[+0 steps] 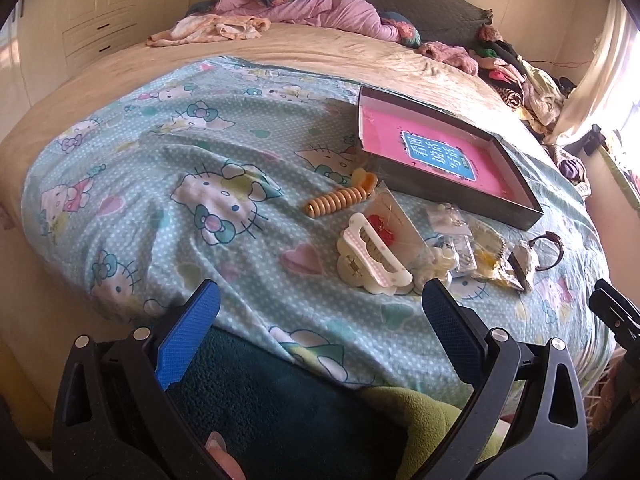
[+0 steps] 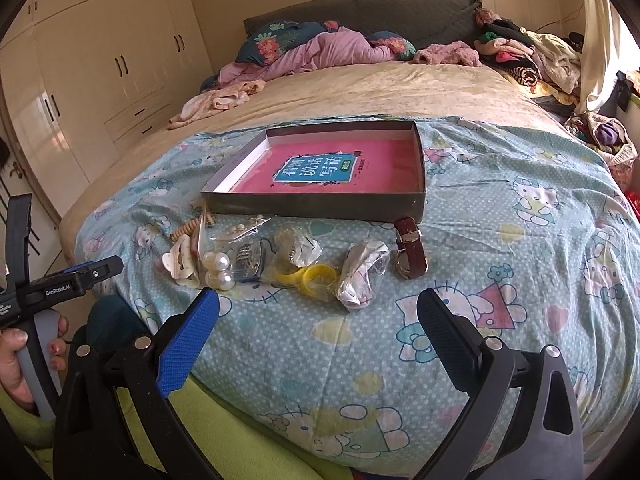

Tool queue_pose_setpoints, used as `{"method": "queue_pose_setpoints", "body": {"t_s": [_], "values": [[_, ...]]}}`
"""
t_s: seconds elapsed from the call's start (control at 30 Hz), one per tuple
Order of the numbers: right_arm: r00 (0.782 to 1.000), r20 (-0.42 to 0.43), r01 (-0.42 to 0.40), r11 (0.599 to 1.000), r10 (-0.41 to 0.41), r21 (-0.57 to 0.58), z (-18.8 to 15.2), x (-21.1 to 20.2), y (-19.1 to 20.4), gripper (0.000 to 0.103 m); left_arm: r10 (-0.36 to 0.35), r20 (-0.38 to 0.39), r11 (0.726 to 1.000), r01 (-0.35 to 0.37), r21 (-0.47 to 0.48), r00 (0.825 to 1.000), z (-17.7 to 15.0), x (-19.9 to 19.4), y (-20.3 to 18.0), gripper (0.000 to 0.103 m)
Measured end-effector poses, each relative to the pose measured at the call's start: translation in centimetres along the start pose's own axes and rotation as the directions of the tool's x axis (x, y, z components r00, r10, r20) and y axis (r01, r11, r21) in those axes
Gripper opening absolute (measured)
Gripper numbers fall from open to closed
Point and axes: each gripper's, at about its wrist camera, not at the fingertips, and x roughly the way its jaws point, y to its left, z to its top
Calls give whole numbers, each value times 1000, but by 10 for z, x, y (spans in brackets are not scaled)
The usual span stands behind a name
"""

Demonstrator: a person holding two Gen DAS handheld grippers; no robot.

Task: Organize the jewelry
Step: 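Grasp the white claw clip with the left tool while the right tool grasps a clear plastic bag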

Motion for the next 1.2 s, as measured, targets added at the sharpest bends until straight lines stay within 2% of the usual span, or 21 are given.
{"method": "queue_pose_setpoints", "body": {"t_s": [0.23,0.3,0.37,0.5,0.57,0.63,0.7,0.83,1.0,1.2], "values": [[1000,-20,-11,1000,11,0,5,17,-2,97,-92,-52,996,93,0,994,4,21,-7,94],[999,-36,-17,1000,17,1,6,25,-2,88,-122,-73,992,122,-9,990,6,29,-9,94],[998,-54,-20,1000,20,5,5,33,-3,86,-148,-93,989,147,-16,985,7,36,-12,93],[997,-76,-25,1000,26,16,4,44,-7,78,-184,-135,982,178,-55,974,8,52,-13,78],[996,-86,-28,999,30,25,3,49,-9,76,-193,-149,980,183,-75,970,10,60,-12,75],[995,-93,-29,999,31,29,3,53,-11,74,-205,-162,977,192,-93,965,12,66,-10,64],[995,-98,-27,999,30,32,2,57,-14,74,-222,-173,973,205,-110,960,14,72,-11,61],[993,-116,-28,999,33,44,1,66,-19,71,-228,-195,970,205,-129,954,16,83,-12,61],[989,-143,-28,997,38,70,1,80,-28,67,-203,-214,976,180,-123,955,13,95,-15,61],[984,-173,-29,991,52,129,4,98,-38,53,-195,-206,979,176,-107,959,13,98,-13,59]]}}
